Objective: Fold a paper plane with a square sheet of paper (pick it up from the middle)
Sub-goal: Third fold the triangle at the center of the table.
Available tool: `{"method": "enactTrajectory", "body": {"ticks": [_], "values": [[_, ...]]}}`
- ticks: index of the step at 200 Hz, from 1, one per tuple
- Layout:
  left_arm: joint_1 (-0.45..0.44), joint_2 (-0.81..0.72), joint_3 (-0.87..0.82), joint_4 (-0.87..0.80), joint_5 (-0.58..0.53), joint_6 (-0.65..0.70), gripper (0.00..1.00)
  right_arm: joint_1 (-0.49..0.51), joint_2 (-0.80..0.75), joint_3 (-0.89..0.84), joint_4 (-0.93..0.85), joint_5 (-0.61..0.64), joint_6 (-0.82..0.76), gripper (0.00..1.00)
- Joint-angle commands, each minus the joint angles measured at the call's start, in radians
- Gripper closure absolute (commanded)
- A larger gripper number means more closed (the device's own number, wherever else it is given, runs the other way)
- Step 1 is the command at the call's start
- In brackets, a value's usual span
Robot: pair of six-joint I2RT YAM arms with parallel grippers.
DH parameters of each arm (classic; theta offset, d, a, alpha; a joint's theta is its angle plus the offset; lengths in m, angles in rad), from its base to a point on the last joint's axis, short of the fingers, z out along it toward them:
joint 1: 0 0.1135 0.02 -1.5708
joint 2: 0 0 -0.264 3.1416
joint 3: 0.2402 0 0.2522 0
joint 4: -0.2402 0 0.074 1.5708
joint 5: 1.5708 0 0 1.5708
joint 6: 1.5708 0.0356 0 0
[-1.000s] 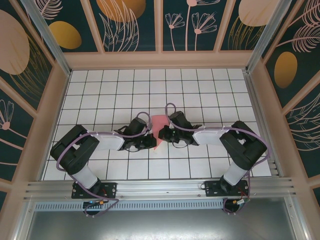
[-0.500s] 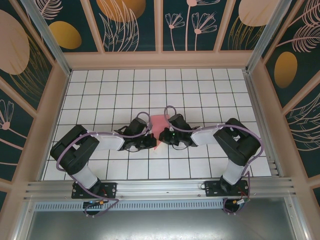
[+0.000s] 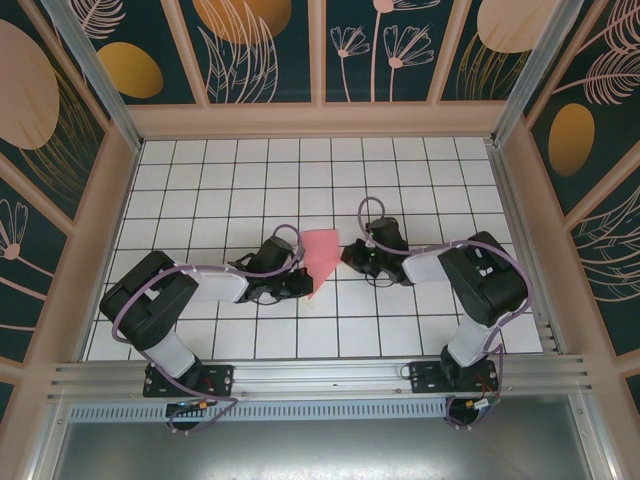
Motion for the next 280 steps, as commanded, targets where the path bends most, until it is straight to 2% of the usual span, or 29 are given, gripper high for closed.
{"method": "enactTrajectory", "body": {"ticks": [1,38,45,92,129,170,207,244,259,280], "values": [[0.002,0.034,-0.038,-0.136,-0.085,0.028,0.99,-0.024,-0.04,-0.013,0.007,0.039,-0.034,0.9],[0.003,0.033,-0.032,-0.138,-0.085,0.031,0.98,0.015,-0.126,0.005,-0.015,0.027,-0.036,0.88],[0.003,0.035,-0.033,-0.136,-0.084,0.032,0.98,0.048,-0.13,0.007,-0.011,0.026,-0.03,0.88],[0.002,0.036,-0.026,-0.146,-0.085,0.04,0.98,0.153,-0.048,0.04,-0.02,0.019,-0.01,0.88],[0.003,0.029,-0.028,-0.154,-0.087,0.047,0.98,0.158,0.007,0.043,-0.047,0.059,-0.005,0.89],[0.002,-0.004,-0.039,-0.186,-0.101,0.08,0.97,0.12,0.017,0.05,-0.115,0.119,0.003,0.89],[0.002,-0.044,-0.039,-0.246,-0.136,0.122,0.96,0.11,-0.061,0.035,-0.152,0.161,0.012,0.88],[0.003,-0.124,-0.023,-0.261,-0.095,0.171,0.92,0.11,-0.201,-0.009,-0.155,0.178,0.014,0.86],[0.003,-0.176,0.0,-0.279,-0.098,0.182,0.88,0.108,-0.273,-0.037,-0.166,0.207,0.02,0.82],[0.003,-0.245,0.036,-0.298,-0.129,0.176,0.84,0.104,-0.342,-0.069,-0.161,0.21,0.024,0.7]]}}
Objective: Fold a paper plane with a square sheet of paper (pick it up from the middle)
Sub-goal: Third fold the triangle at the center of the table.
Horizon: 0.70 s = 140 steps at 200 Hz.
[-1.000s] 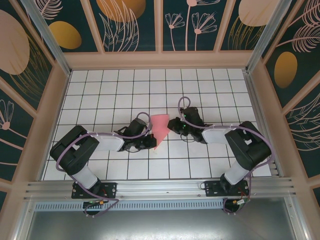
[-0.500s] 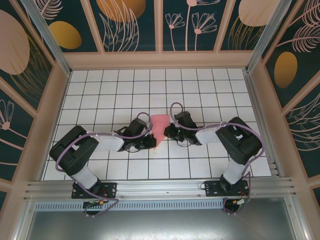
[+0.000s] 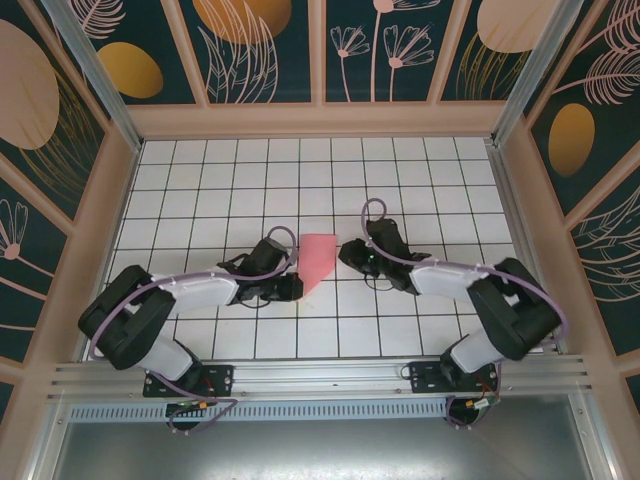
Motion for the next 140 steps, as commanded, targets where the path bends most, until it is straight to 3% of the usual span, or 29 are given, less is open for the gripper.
{"method": "enactTrajectory", "body": {"ticks": [1,37,79,140], "values": [[0.002,-0.084,0.044,-0.07,-0.043,0.027,0.84,-0.007,-0.076,-0.04,-0.013,0.037,0.01,0.7],[0.002,-0.071,0.108,-0.094,-0.167,-0.006,0.82,-0.006,-0.054,-0.05,0.041,-0.068,0.014,0.58],[0.002,0.031,0.16,-0.105,-0.202,-0.028,0.86,0.006,0.007,-0.042,0.123,-0.149,0.014,0.46],[0.002,0.049,0.156,-0.115,-0.229,-0.029,0.87,0.011,0.134,0.026,0.168,-0.239,-0.005,0.44]]}}
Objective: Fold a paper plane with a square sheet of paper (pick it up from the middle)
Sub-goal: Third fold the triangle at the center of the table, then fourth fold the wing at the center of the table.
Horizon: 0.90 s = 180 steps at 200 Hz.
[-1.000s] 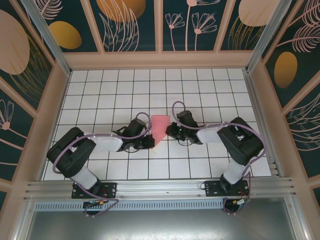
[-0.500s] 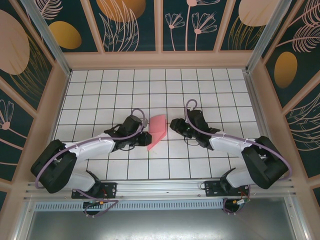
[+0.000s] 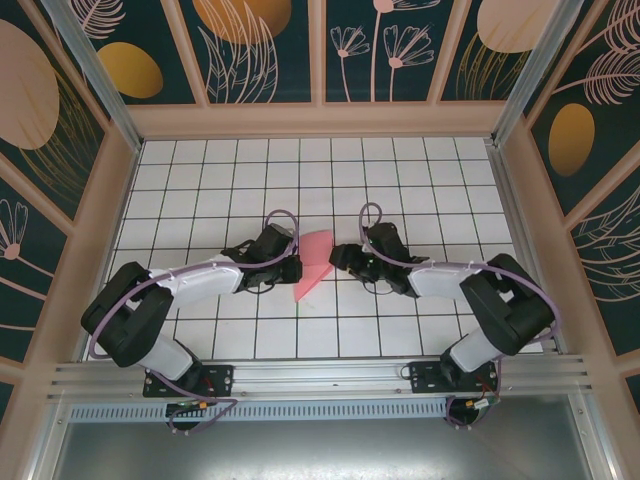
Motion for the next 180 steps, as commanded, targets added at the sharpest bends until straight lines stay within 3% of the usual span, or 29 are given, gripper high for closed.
{"method": "enactTrajectory", "body": {"ticks": [1,43,97,134,180], "values": [[0.003,0.004,0.013,-0.026,-0.022,-0.01,0.87,0.009,0.048,0.049,0.071,-0.064,-0.023,0.44],[0.002,-0.011,-0.006,-0.003,0.01,-0.006,0.84,0.011,0.147,0.142,0.062,-0.112,-0.061,0.51],[0.0,-0.107,-0.075,0.069,0.065,-0.062,0.59,-0.016,0.259,0.262,0.009,-0.161,-0.128,0.56],[-0.07,-0.172,-0.093,0.055,-0.057,-0.115,0.5,-0.028,0.291,0.299,-0.019,-0.189,-0.154,0.59],[-0.2,-0.067,-0.024,0.002,-0.241,-0.159,0.47,-0.037,0.291,0.317,-0.035,-0.209,-0.158,0.7]]}}
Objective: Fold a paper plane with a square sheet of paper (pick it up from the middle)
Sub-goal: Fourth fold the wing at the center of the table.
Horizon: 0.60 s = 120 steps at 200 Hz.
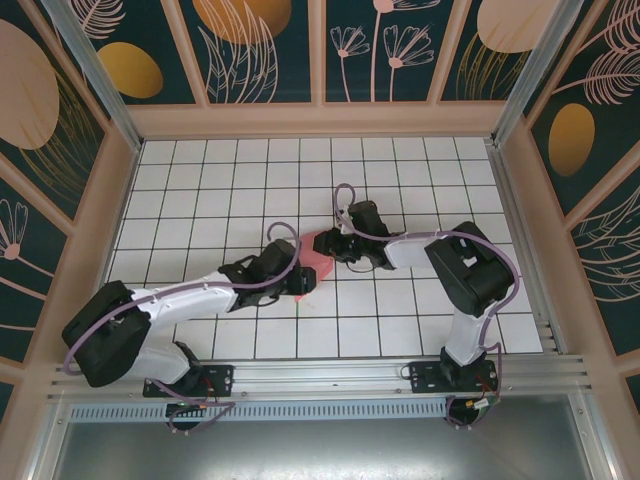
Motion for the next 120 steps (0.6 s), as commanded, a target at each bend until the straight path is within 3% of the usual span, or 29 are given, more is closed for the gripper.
{"method": "enactTrajectory", "body": {"ticks": [1,33,120], "values": [[-0.039,0.055,0.038,-0.029,-0.125,-0.044,0.47,-0.011,0.009,0.03,-0.014,-0.034,-0.021,0.7],[-0.078,0.126,0.081,-0.054,-0.207,-0.037,0.41,-0.013,0.014,0.042,-0.029,-0.052,-0.023,0.78],[-0.106,0.187,0.095,-0.063,-0.254,-0.02,0.43,-0.015,0.008,0.057,-0.045,-0.052,-0.004,0.78]]}}
